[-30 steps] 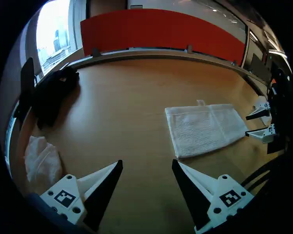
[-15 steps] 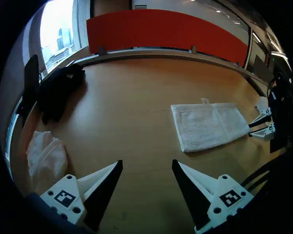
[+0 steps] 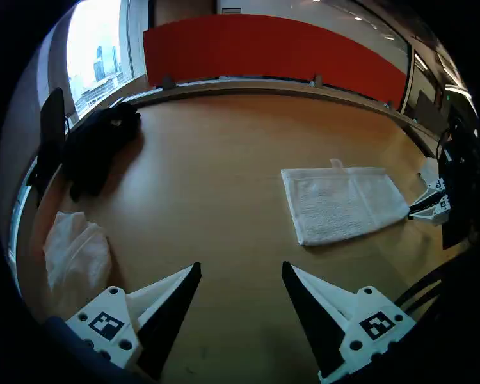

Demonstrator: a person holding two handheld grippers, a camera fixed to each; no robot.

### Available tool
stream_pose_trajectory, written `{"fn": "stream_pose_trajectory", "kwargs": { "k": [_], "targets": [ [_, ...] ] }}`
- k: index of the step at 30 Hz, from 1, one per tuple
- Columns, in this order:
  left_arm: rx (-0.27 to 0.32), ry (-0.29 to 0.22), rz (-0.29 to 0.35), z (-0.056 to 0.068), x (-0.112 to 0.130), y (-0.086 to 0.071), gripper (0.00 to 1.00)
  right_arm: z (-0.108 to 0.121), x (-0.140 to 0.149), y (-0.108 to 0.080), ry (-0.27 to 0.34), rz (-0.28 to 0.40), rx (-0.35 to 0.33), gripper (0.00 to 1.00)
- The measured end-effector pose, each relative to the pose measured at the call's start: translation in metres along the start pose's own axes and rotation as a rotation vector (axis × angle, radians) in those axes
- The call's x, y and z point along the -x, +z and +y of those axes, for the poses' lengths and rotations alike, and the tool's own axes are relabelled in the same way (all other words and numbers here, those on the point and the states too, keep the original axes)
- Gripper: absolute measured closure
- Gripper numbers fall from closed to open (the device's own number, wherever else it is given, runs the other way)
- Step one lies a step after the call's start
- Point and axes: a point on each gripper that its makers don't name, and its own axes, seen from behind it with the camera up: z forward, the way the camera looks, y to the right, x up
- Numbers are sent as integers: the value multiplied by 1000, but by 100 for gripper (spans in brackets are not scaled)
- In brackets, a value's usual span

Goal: Fold towel

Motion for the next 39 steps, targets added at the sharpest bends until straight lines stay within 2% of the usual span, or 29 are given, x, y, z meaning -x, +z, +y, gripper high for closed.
{"fn": "stream_pose_trajectory", "kwargs": {
  "k": [7,17,30,39],
  "targets": [
    [2,3,0,1,0,0,6,-3,-2,-3,6,0,-12,96],
    [2,0,6,-2,-3,0,6,6,-24,-16,-19,21,28,96],
    [1,-2,12,-2,-6,-1,6,19,-70,-54,-100,89,92,96],
    [5,0,17,0,-8,-1,6,30,-101,-85,-132,151,127,96]
  ]
}}
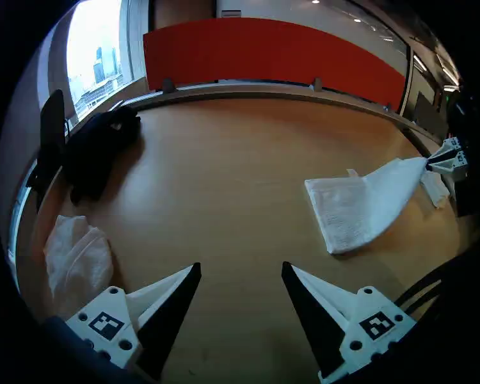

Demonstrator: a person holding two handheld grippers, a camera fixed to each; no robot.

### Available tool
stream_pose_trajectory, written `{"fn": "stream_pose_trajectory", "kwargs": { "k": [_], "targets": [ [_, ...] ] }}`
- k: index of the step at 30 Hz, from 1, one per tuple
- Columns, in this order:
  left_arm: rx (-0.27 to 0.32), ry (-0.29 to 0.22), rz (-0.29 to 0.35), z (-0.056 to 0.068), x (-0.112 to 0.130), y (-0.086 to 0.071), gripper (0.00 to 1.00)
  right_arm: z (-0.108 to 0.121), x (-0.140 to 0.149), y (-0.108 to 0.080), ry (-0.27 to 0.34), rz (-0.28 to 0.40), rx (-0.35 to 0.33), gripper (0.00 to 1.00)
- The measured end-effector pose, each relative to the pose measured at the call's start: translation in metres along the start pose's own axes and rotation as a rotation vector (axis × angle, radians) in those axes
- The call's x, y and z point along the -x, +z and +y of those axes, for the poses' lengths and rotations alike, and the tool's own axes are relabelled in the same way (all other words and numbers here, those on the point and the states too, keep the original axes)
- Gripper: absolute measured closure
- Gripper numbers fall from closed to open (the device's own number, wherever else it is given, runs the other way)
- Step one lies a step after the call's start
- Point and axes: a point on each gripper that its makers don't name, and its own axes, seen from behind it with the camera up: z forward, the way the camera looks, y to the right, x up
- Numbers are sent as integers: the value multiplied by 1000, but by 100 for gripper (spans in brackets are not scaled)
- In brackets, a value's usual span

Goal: Fold towel

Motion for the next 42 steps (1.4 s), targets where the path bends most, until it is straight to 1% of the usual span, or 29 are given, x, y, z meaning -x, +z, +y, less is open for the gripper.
{"fn": "stream_pose_trajectory", "kwargs": {
  "k": [5,11,20,23,29,36,42],
  "targets": [
    [1,-2,1,1,0,-1,6,7,-10,-11,-29,15,18,96],
    [4,-4,2,3,-1,-1,6,9,-15,-21,-54,22,22,96],
    [5,-1,2,5,0,-1,6,4,-15,-18,-62,24,6,96],
    [5,0,3,5,-1,-1,6,0,-15,-14,-67,24,-5,96],
    [8,-4,8,6,-3,-1,6,-12,-18,0,-85,21,-35,96],
    [9,-6,9,6,-3,-2,6,-33,-25,21,-90,23,-88,96],
    [7,-12,11,4,-3,-5,6,-52,-31,35,-93,27,-130,96]
  ]
}}
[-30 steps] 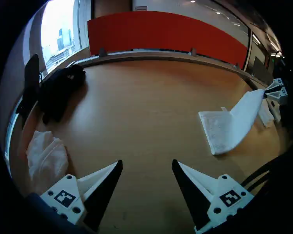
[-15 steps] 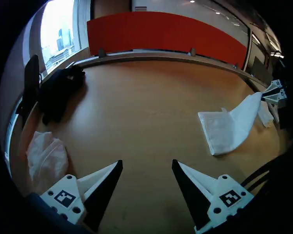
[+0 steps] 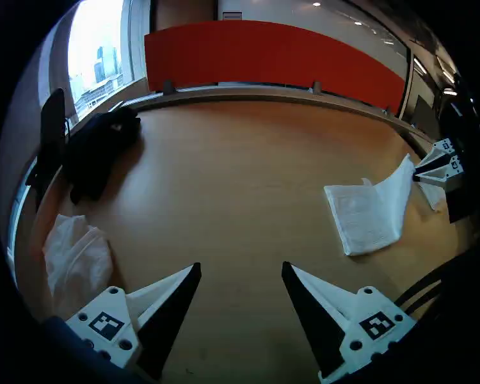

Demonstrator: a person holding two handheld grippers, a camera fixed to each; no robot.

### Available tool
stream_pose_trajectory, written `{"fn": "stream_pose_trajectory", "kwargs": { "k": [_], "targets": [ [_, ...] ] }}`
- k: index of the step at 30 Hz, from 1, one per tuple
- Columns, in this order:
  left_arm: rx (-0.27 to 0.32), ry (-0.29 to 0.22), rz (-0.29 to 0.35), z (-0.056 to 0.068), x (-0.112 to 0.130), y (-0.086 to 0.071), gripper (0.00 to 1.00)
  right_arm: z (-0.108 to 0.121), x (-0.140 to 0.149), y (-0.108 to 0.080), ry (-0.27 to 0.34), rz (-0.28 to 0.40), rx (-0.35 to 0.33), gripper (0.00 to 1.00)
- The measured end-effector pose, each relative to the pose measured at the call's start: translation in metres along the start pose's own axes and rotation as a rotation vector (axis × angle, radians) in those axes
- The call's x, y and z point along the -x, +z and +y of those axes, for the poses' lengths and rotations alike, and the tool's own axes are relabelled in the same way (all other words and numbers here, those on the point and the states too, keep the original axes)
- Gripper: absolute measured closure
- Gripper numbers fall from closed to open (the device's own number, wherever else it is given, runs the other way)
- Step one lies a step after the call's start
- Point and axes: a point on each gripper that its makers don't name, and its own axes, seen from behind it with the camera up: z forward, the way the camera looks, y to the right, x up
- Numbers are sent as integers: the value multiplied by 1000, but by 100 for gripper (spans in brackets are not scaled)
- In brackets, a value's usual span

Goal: Fold towel

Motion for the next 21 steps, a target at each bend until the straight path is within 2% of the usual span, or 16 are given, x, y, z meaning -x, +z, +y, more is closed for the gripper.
{"fn": "stream_pose_trajectory", "kwargs": {
  "k": [14,21],
  "targets": [
    [-20,-22,4,-14,1,-8,6,-35,-10,37,-76,-19,-103,96],
    [-34,-37,2,-24,5,-12,6,-49,-10,47,-102,-35,-138,96]
  ]
}}
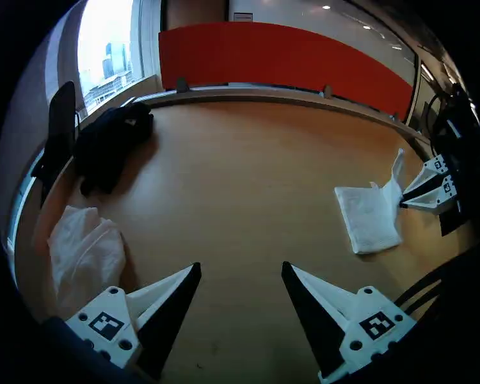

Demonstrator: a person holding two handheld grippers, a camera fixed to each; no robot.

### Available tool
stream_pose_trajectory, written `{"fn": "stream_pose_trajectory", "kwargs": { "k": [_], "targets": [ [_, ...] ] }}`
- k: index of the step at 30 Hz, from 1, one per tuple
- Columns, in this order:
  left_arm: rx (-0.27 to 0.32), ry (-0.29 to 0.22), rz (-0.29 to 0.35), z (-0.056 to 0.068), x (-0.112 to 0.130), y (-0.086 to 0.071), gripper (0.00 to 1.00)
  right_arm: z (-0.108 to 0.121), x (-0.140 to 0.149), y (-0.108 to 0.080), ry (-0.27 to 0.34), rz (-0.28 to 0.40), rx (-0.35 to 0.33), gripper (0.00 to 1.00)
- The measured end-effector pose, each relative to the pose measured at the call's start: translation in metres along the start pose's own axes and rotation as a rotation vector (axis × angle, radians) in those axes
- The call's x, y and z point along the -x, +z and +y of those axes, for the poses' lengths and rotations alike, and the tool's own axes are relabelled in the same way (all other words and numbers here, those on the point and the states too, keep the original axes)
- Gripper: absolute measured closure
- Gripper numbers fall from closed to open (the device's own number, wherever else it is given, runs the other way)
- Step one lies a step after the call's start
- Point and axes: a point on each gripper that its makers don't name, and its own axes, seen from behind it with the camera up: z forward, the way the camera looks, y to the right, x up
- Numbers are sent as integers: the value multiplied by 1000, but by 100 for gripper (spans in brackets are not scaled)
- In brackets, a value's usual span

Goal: Fold towel

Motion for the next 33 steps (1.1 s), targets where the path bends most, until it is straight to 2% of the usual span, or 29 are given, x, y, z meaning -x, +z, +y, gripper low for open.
{"fn": "stream_pose_trajectory", "kwargs": {
  "k": [8,33],
  "targets": [
    [-10,-9,-2,-7,2,-1,6,-7,0,4,-1,-6,-19,96],
    [-19,-17,-5,-12,5,-2,6,-14,5,14,3,-21,-42,96]
  ]
}}
